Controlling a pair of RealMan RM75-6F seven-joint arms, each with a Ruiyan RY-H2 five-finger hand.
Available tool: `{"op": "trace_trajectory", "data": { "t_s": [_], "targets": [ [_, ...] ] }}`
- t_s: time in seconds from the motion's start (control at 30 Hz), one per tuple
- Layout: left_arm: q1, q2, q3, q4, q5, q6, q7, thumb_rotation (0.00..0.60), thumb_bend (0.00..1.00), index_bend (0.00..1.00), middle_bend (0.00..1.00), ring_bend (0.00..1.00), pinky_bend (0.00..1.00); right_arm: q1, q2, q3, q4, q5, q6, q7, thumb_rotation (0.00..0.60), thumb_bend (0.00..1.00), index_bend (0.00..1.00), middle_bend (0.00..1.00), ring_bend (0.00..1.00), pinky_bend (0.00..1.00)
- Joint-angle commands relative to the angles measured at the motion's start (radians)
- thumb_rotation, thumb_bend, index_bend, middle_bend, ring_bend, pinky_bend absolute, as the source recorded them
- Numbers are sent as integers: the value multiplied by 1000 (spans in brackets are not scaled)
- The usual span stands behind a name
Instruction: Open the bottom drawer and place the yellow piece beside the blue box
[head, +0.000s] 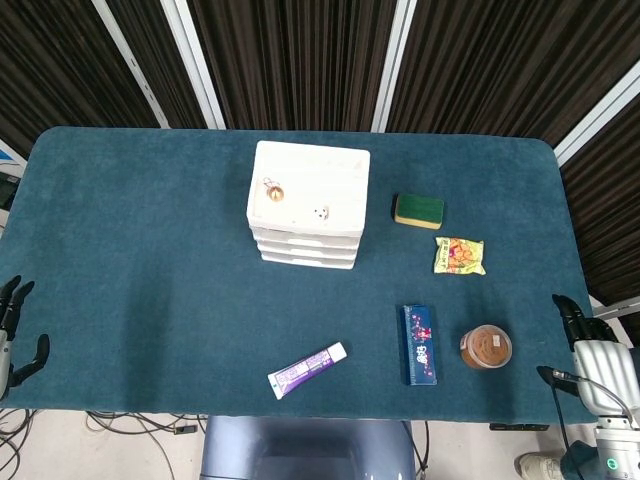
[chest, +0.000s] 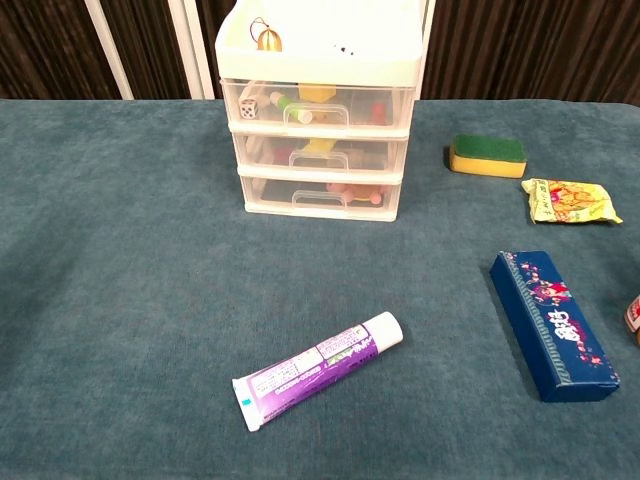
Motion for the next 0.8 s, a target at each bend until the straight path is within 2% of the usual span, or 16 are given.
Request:
{"op": "trace_trajectory", "data": {
  "t_s": [0.03,0.13,0.23,0.3,0.4,0.5,0.8],
  "targets": [
    [-2,-1,-1,0,-3,-4,1,600,479,55,6,0,0,28,24,-24,-60,-17,-87,276,600,113,1,245,424,369],
    [-1,-1,-1,-2,-1,-2,0,600,479,55,5,0,0,88,47,-22,-78,-27,-190,438,600,153,17,363,490,494],
    [-1,0,-1,-3,-1,-2,-3,600,479,55,5,0,0,155,37,-3,-88,-14,-288,538,600,200,41,450,545,629],
    [-1,1,-2,-4,-2,-3,-5,600,479,55,6,0,0,190,20,6,-89,-6,-339,561,600,215,43,511,603,720],
    [-1,0,-1,-4,0,-3,-8,600,479,55,5,0,0,250,-35,29,-78,13,-413,558,600,235,47,645,687,807],
    [-1,1,-1,-3,-3,-6,-12,600,479,55,6,0,0,295,-102,52,-75,44,-459,551,600,261,57,739,754,860],
    [-2,4,-5,0,-15,-14,-30,600,479,55,5,0,0,381,-339,107,-16,118,-494,497,600,350,92,918,932,982]
  ]
}}
